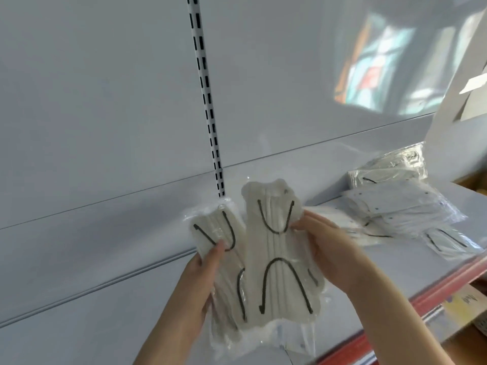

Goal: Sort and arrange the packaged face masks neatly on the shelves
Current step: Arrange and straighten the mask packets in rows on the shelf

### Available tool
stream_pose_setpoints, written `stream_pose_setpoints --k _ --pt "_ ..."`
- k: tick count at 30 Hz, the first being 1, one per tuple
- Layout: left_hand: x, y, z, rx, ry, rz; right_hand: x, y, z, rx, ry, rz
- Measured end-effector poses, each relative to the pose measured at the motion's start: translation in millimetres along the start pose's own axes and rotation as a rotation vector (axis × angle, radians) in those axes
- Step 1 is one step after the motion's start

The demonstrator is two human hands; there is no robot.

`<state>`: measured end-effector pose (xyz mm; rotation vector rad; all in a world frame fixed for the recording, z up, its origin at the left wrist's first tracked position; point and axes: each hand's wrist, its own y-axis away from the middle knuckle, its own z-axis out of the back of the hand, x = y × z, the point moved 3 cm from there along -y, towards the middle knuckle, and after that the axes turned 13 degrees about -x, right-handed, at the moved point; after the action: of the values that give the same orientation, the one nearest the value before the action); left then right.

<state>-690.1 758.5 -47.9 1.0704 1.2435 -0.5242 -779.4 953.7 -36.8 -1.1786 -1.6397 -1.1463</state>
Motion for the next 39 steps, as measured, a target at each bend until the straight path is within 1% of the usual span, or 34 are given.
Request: stream_pose_setpoints --k 2,4,5,6,8,9,10,11,12,13,14,15,18,20,23,24,26,30,34,36,39 --pt "-3.0 5.7 -3.6 0.084 0.058 0.028 -20.4 9.9 -29.4 -0.099 0.299 0.145" --pt "-2.1 5.9 -4.9 0.119 0.037 0.008 -40.6 13.8 -56.9 -0.091 0.553 0.351" --pt "0.1 3.2 -3.5 0.099 0.024 -0.019 -46.8 12.9 -64.5 -0.070 0.610 0.440" --pt "2.1 -0.6 -0.1 0.046 0.024 -0.039 -46.1 9.2 -65.7 -0.088 0.646 0.538" --pt "4.4 -7.5 10.7 -0.076 0.039 -0.043 -30.8 -6.6 -48.5 -0.232 0.770 0.752" --pt "4.3 -10.2 15.9 -0.112 0.043 -0.042 -21.9 -18.5 -31.4 -0.301 0.897 0.826" --pt "3.5 -11.4 20.4 -0.133 0.047 -0.043 -15.5 -33.7 -10.8 -0.326 1.069 0.843" --pt "3.0 -12.6 23.7 -0.146 0.050 -0.045 -10.0 -47.3 8.9 -0.289 1.244 0.786" --pt "2.1 -12.7 25.8 -0.156 0.052 -0.048 -9.0 -60.1 28.1 -0.224 1.364 0.671" --pt "2.5 -13.3 26.5 -0.155 0.059 -0.052 -9.8 -69.4 43.5 -0.159 1.399 0.557" --pt "3.2 -13.3 25.7 -0.148 0.063 -0.053 -9.9 -75.6 56.1 -0.136 1.352 0.470" --pt "4.6 -13.0 24.4 -0.142 0.064 -0.051 -9.2 -77.8 63.6 -0.164 1.264 0.436" --pt "7.1 -11.9 21.7 -0.131 0.047 -0.044 -1.0 -78.1 68.5 -0.359 1.030 0.490" --pt "7.7 -12.5 22.5 -0.143 0.039 -0.041 6.7 -70.1 64.8 -0.449 0.852 0.492" --pt "7.3 -14.3 24.6 -0.158 0.052 -0.041 27.5 -53.6 60.2 -0.652 0.707 0.574" --pt "6.9 -14.3 25.1 -0.161 0.058 -0.038 35.2 -49.4 62.2 -0.712 0.620 0.585" --pt "6.3 -14.9 24.7 -0.157 0.067 -0.045 51.6 -39.8 60.9 -0.751 0.498 0.630" --pt "2.7 -12.0 19.8 -0.124 0.071 -0.072 73.1 -10.3 46.9 -0.695 0.321 0.672" --pt "-1.0 -7.6 14.1 -0.097 0.063 -0.101 69.7 8.7 23.6 -0.503 0.124 0.549" --pt "-3.4 -3.0 7.8 -0.069 0.075 -0.121 56.7 10.3 8.1 -0.421 0.123 0.475" --pt "-9.6 9.7 -4.4 0.030 0.066 -0.145 27.6 12.8 -18.0 -0.380 0.206 0.399"
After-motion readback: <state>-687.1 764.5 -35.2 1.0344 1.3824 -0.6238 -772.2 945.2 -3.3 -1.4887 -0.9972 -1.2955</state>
